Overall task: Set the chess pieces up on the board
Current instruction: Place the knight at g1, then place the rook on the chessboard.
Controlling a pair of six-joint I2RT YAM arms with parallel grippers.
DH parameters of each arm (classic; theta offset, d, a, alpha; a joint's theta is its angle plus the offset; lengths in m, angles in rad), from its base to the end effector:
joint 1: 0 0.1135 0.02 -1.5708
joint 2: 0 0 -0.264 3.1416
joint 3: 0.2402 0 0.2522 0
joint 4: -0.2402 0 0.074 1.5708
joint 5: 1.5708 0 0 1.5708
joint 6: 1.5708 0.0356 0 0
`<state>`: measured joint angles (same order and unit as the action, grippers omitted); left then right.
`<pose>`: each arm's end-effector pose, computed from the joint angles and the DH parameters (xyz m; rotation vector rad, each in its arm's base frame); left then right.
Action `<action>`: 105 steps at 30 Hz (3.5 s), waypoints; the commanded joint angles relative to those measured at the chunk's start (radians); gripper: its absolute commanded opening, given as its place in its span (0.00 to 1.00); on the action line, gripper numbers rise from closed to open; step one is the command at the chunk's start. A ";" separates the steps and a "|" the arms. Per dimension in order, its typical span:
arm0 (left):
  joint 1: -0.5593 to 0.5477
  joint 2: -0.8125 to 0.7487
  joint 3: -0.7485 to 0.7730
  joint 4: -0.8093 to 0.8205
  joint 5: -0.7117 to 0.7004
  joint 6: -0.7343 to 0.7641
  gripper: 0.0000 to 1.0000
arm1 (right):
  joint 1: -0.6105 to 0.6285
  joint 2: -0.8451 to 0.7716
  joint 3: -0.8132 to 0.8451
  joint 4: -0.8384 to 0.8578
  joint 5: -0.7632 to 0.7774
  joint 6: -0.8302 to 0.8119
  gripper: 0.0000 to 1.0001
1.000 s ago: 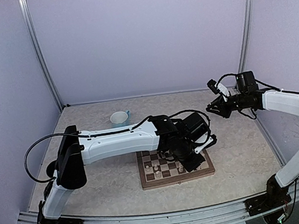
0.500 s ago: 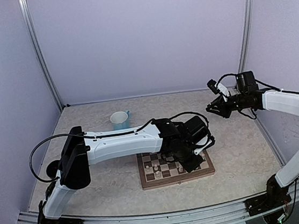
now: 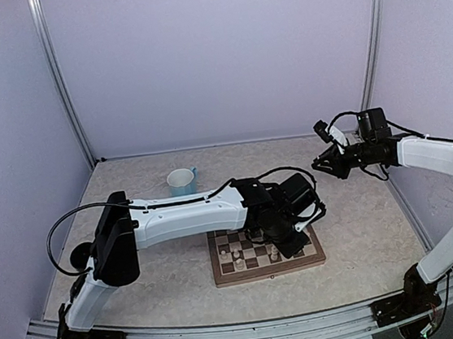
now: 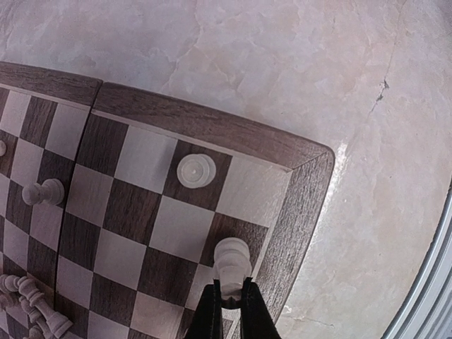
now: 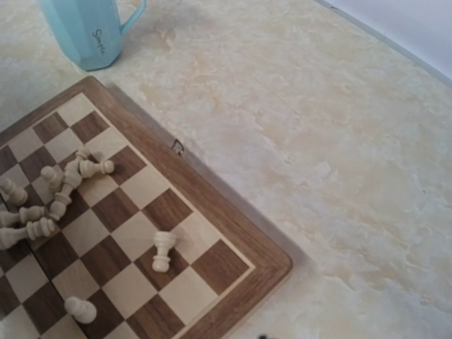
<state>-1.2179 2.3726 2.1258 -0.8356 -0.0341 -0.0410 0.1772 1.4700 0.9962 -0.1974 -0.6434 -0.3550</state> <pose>0.1786 -0.4813 0.1987 1.4917 2.2560 -0.3595 0.3103 0.0773 0.2540 -0.8890 1.9609 0.6145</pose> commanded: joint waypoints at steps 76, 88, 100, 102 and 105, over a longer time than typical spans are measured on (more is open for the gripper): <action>0.277 -0.560 -0.739 0.719 0.139 -0.306 0.42 | 0.254 0.270 0.222 -0.401 0.180 -0.272 0.17; 0.325 -0.481 -0.719 0.742 0.235 -0.280 0.42 | 0.268 0.351 0.239 -0.381 0.173 -0.239 0.38; 0.357 -0.434 -0.679 0.716 0.279 -0.264 0.42 | 0.266 0.364 0.280 -0.400 0.174 -0.197 0.42; 0.355 -0.451 -0.707 0.733 0.280 -0.268 0.42 | 0.267 0.354 0.277 -0.404 0.180 -0.194 0.42; 0.351 -0.489 -0.761 0.763 0.274 -0.276 0.42 | 0.266 0.329 0.262 -0.412 0.180 -0.199 0.43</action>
<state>-0.8642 1.9362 1.4181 -0.1120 0.2291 -0.3252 0.4366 1.8336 1.2526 -0.5850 -0.4660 -0.5632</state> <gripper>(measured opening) 0.416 0.426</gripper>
